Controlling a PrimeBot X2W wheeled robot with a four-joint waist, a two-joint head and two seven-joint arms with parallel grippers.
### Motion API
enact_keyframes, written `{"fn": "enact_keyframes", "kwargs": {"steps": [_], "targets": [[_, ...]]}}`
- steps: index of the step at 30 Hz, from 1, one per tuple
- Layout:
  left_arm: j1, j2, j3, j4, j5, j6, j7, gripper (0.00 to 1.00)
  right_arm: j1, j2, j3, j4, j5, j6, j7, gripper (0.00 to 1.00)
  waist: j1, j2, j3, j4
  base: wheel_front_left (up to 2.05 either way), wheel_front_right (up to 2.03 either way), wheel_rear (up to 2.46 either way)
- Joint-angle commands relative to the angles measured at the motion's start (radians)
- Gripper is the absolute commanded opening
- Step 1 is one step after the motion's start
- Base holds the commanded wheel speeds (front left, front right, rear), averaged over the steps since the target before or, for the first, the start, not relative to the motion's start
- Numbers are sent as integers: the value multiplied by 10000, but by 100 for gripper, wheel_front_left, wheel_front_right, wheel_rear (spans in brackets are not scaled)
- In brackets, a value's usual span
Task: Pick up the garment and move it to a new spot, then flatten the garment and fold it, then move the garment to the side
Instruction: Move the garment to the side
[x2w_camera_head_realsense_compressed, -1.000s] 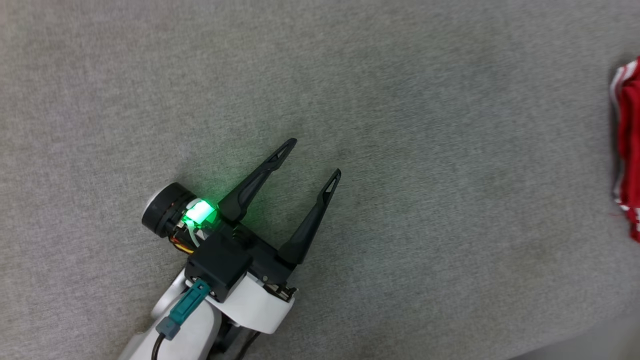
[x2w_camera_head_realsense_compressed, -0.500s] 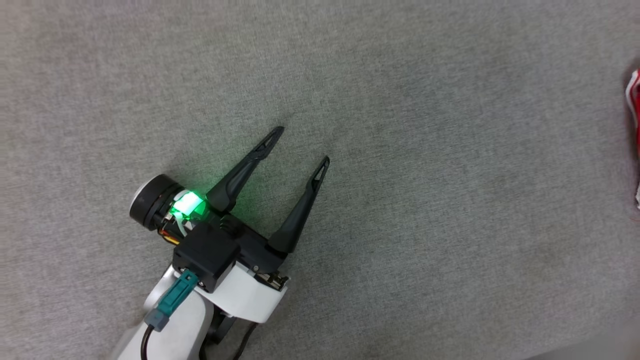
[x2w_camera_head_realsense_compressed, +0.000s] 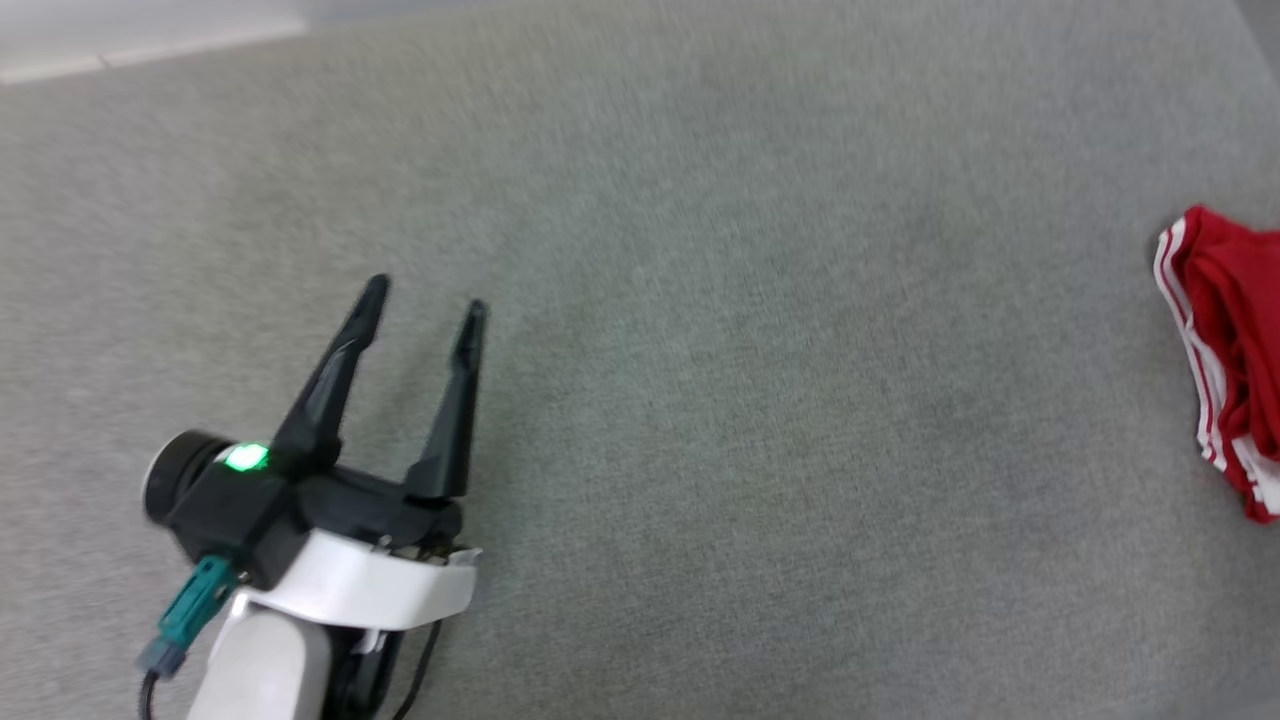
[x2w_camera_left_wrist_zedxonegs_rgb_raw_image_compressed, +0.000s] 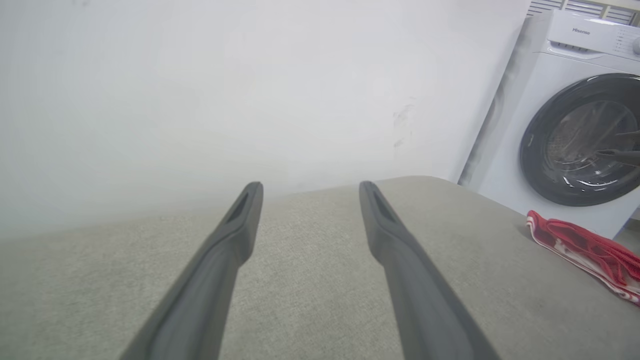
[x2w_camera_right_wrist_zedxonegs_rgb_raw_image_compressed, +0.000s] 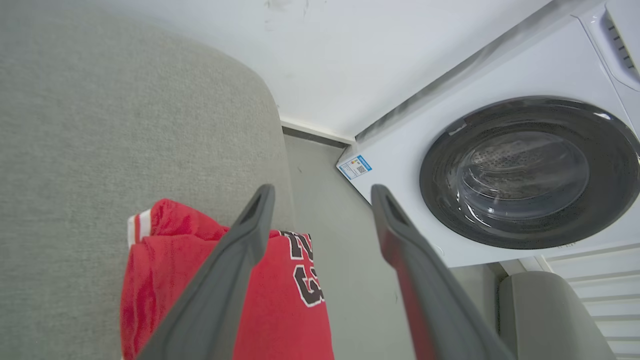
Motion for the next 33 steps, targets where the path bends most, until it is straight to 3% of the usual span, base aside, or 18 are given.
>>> {"fn": "enact_keyframes", "kwargs": {"steps": [1, 7, 11, 16, 21, 33], "targets": [[220, 0, 192, -50, 67, -4, -19, 100, 233, 191, -29, -335, 203, -14, -121, 100, 0, 0, -795, 376, 0, 0, 0], [866, -192, 989, -18, 323, 25, -17, 100, 1246, 1543, -342, -2195, 950, -13, -902, 100, 0, 0, -1687, 921, 0, 0, 0], [1190, -431, 1322, 178, 500, 77, -19, 100, 2095, 2787, -523, -3248, 1266, -13, -1653, 100, 0, 0, -2119, 1305, 0, 0, 0], [1557, -683, 1497, 618, 659, 145, -19, 100, 3392, 4049, 5, -4017, 2172, -11, -2491, 100, 0, 0, -2568, 1703, 0, 0, 0], [1874, -891, 1738, 912, 622, 219, -19, 100, 4383, 4569, 414, -3978, 2813, -11, -3152, 100, 0, 0, -2785, 1887, 0, 0, 0], [2277, -1119, 1822, 1496, 1078, 81, -19, 100, 5642, 4881, 815, -2675, 3273, -10, -4960, 100, 0, 0, -3215, 2104, 0, 0, 0]]}}
